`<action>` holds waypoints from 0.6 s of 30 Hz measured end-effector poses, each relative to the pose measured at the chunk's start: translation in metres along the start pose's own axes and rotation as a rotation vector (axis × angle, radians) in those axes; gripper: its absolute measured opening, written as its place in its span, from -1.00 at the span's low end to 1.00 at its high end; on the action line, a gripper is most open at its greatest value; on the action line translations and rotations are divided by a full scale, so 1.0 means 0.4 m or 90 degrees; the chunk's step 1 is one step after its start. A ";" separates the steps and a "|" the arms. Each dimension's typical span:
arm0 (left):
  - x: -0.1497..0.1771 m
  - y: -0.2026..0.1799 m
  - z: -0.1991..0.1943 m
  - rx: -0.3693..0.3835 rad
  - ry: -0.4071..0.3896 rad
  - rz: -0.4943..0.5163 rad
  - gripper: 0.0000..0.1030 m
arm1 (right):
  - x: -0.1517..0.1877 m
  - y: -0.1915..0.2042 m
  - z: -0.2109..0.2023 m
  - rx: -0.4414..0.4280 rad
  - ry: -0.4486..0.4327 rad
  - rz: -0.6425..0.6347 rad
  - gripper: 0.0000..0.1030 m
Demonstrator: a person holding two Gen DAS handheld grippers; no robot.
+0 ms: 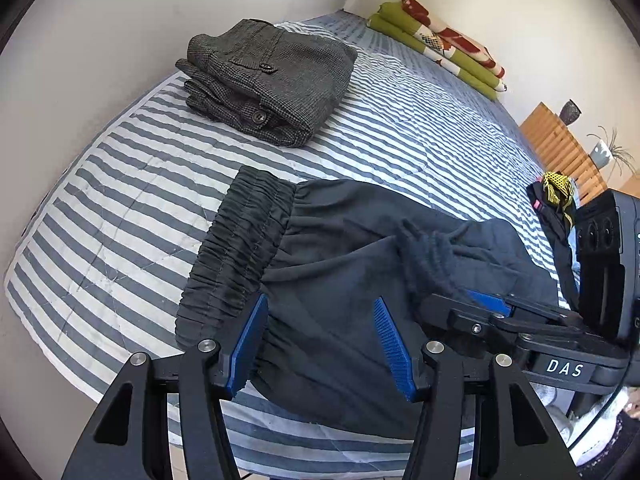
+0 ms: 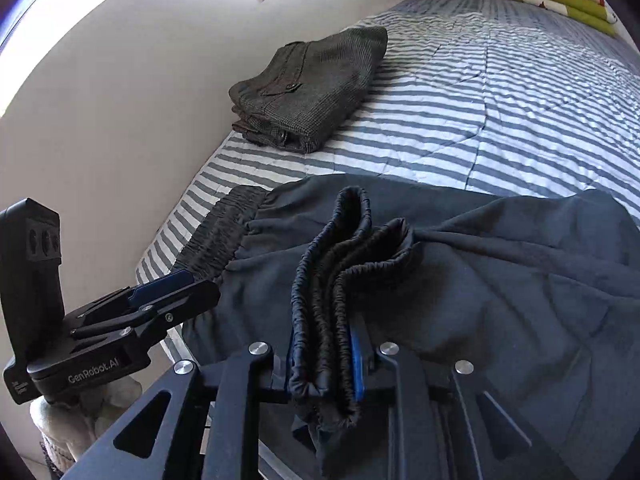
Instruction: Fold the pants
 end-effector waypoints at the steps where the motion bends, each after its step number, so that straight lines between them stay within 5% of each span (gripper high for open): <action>1: -0.001 -0.003 0.000 0.004 0.000 -0.001 0.15 | 0.001 -0.001 0.005 -0.017 0.010 0.010 -0.14; 6: -0.004 -0.041 -0.003 0.025 0.003 0.006 0.15 | -0.020 -0.032 -0.061 -0.107 0.005 0.071 -0.02; 11: -0.011 -0.107 0.011 0.054 0.019 0.031 0.17 | -0.045 -0.109 -0.211 -0.135 -0.027 0.098 0.00; 14: 0.007 -0.141 0.063 0.058 0.064 0.046 0.32 | -0.019 -0.200 -0.335 -0.094 -0.055 0.076 0.00; 18: 0.056 -0.168 0.131 0.019 0.119 0.087 0.32 | 0.063 -0.370 -0.495 0.039 -0.091 0.066 0.00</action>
Point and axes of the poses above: each gripper's, at about its wrist camera, not at the fingertips, and z roughly the way its jaws point, y to its left, x to its underside, the point moved 5 cm from there along z, roughly the way its jaws point, and after that the axes turned 15 degrees about -y, right-handed, at the moved point
